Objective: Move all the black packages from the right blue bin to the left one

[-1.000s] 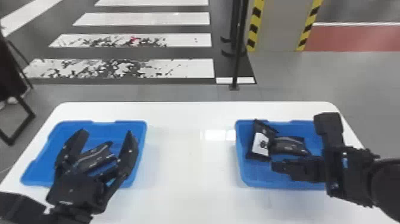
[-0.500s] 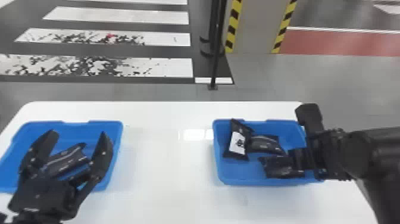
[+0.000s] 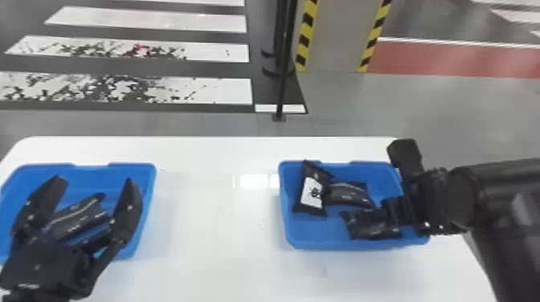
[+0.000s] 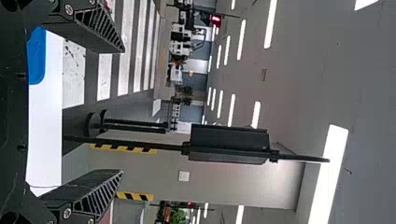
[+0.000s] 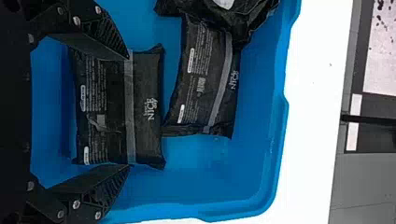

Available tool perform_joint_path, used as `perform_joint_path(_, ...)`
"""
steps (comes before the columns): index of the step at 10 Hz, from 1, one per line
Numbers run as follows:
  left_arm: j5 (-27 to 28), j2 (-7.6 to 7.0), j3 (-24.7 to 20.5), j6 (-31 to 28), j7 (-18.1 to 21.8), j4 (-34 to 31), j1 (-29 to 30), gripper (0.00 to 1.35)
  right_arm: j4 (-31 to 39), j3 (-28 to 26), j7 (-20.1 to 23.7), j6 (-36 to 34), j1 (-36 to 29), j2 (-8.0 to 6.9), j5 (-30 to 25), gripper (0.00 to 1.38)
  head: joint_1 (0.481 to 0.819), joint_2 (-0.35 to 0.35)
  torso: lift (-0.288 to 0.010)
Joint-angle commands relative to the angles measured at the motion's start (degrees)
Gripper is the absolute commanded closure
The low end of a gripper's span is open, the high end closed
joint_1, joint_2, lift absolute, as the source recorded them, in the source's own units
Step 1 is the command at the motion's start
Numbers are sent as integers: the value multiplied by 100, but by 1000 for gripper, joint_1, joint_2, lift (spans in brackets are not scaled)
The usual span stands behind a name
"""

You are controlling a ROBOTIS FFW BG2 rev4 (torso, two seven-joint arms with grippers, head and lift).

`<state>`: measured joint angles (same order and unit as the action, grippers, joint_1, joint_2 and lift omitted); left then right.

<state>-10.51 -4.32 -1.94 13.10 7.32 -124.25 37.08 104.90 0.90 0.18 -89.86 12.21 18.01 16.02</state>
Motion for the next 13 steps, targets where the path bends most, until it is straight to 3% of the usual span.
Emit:
perform_joint_path(1, 0, 2, 0, 26, 6, 15, -10, 122, -21, 35, 0, -23, 3, 1, -3, 214, 695, -111, -132)
perform_joint_path(7, 0, 10, -11, 83, 15, 57, -24, 122, -218, 138, -9, -23, -25, 1, 31, 233, 695, -107, -132)
perform_joint_path(8, 0, 10, -11, 97, 15, 71, -24, 122, -218, 150, -9, -23, -40, 1, 43, 344, 695, -105, -132)
perform_joint_path(9, -11, 10, -11, 111, 15, 71, -24, 122, -232, 150, 0, -23, -54, 1, 77, 590, 695, -104, -132)
perform_joint_path(10, -11, 10, -11, 125, 15, 85, -24, 122, -190, 150, 0, -23, -96, -8, 77, 737, 695, -102, -132)
perform_joint_path(11, -23, 10, -11, 139, 24, 99, -24, 122, -147, 161, 0, -23, -138, -17, 111, 1006, 695, -100, -132)
perform_joint_path(12, -34, 10, 0, 153, 24, 114, -38, 122, -7, 161, 0, -23, -250, -25, 123, 1142, 695, -97, -132)
perform_joint_path(13, -46, 10, 0, 167, 33, 128, -38, 122, 148, 150, 9, -23, -391, -25, 214, 1162, 695, -92, -132)
